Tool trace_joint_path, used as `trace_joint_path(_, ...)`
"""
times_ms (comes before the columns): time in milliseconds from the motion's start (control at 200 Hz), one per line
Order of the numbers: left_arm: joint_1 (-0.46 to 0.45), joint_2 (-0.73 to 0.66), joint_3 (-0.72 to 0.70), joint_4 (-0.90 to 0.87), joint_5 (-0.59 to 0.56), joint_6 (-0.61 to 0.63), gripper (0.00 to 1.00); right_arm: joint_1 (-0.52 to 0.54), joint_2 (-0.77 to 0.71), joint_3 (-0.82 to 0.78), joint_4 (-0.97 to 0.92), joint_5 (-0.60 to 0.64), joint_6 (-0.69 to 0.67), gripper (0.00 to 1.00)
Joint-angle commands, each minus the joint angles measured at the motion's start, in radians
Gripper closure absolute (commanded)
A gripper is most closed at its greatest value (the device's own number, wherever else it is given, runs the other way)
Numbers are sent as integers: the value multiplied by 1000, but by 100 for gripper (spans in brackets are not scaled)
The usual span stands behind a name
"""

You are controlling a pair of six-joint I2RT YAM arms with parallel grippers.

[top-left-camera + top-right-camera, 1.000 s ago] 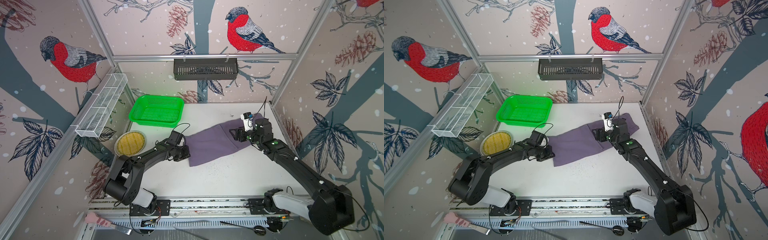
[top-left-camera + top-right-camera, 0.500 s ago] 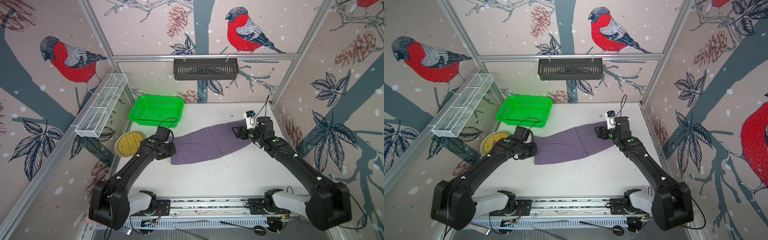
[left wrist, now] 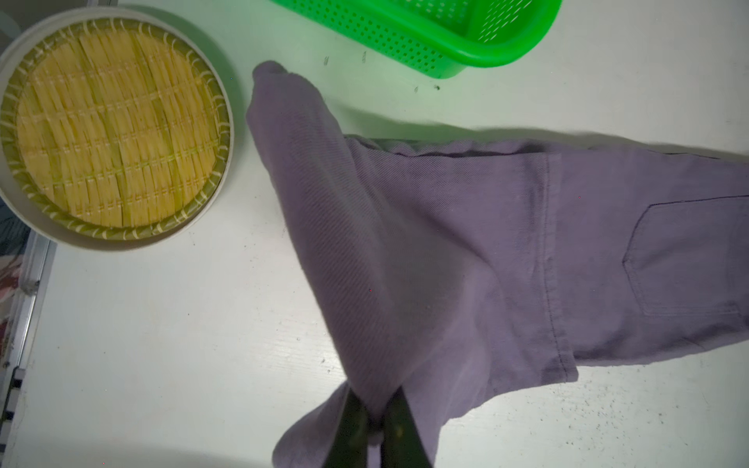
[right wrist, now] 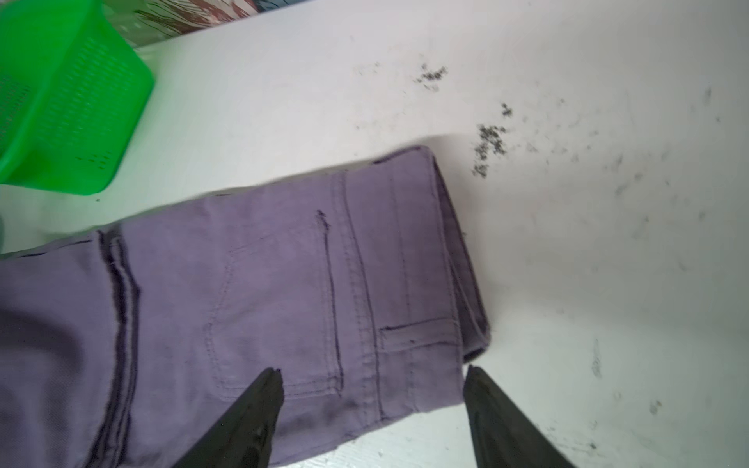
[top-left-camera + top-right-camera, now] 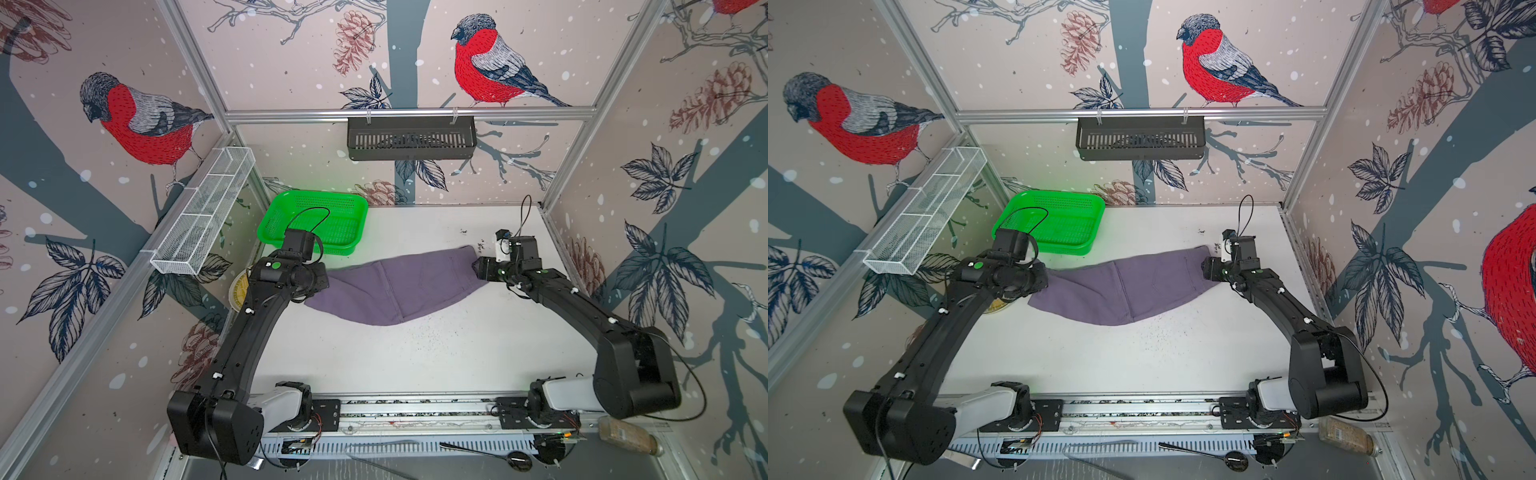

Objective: Fold and stack the trousers
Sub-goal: Fold the trousers at the center of the table.

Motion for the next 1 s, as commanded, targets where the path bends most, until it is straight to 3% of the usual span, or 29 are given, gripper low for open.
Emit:
trace_joint_path(0,-29,21,73,-1,80,18,100,-37,35,-9,16,-44,40,31)
trace_joint_path(340,-329,280,397,-26,40,-42,100,-59,199,28,56,-31,49,45)
trace_joint_path(640,-519,566,732,-14,126,-105,100,-67,272,43,94,-16,52,50)
trace_joint_path(810,-576,721,912,-44,125,-110,100,-76,298,45,112,-34,58,61)
trace_joint_path(996,-594,836,1010,9,158,-153,100,-89,304,36,132,-62,62,63)
